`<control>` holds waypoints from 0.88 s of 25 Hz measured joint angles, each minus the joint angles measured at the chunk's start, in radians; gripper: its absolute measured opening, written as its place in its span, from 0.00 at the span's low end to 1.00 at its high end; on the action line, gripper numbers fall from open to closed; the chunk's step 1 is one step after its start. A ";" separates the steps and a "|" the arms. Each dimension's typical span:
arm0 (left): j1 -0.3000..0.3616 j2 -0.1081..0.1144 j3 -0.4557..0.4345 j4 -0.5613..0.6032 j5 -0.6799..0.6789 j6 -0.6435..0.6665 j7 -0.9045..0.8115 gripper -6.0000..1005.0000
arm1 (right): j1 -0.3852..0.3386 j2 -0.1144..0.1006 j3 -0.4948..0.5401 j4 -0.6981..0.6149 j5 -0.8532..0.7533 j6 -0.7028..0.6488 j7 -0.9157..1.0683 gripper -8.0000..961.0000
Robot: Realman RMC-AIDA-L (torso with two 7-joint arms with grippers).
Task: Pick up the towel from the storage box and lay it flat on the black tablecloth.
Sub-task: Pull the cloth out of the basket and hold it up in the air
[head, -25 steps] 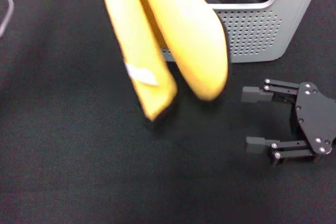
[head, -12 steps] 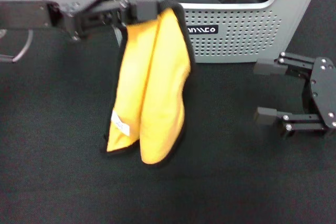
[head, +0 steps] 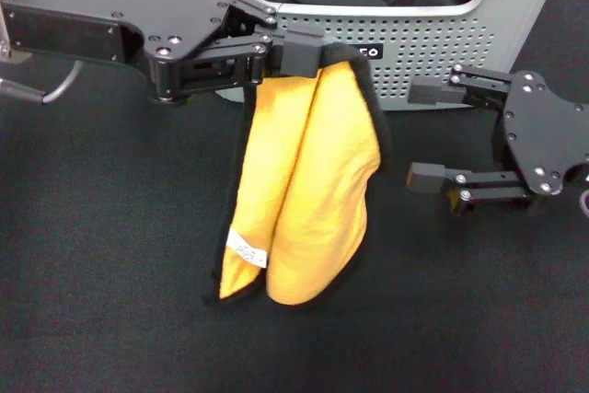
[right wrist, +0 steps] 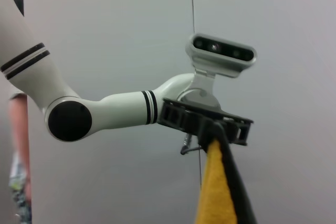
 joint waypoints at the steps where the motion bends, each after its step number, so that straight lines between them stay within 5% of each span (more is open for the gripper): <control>1: 0.000 -0.002 0.000 0.010 -0.011 0.003 0.000 0.04 | 0.010 0.000 0.000 0.010 -0.001 -0.004 0.000 0.84; 12: 0.006 -0.007 -0.010 0.069 -0.099 0.030 0.003 0.04 | 0.065 0.006 -0.008 0.082 -0.043 -0.006 -0.017 0.77; 22: 0.022 -0.006 -0.119 0.073 -0.117 0.030 0.003 0.04 | 0.011 -0.013 -0.003 0.078 -0.038 0.002 -0.018 0.44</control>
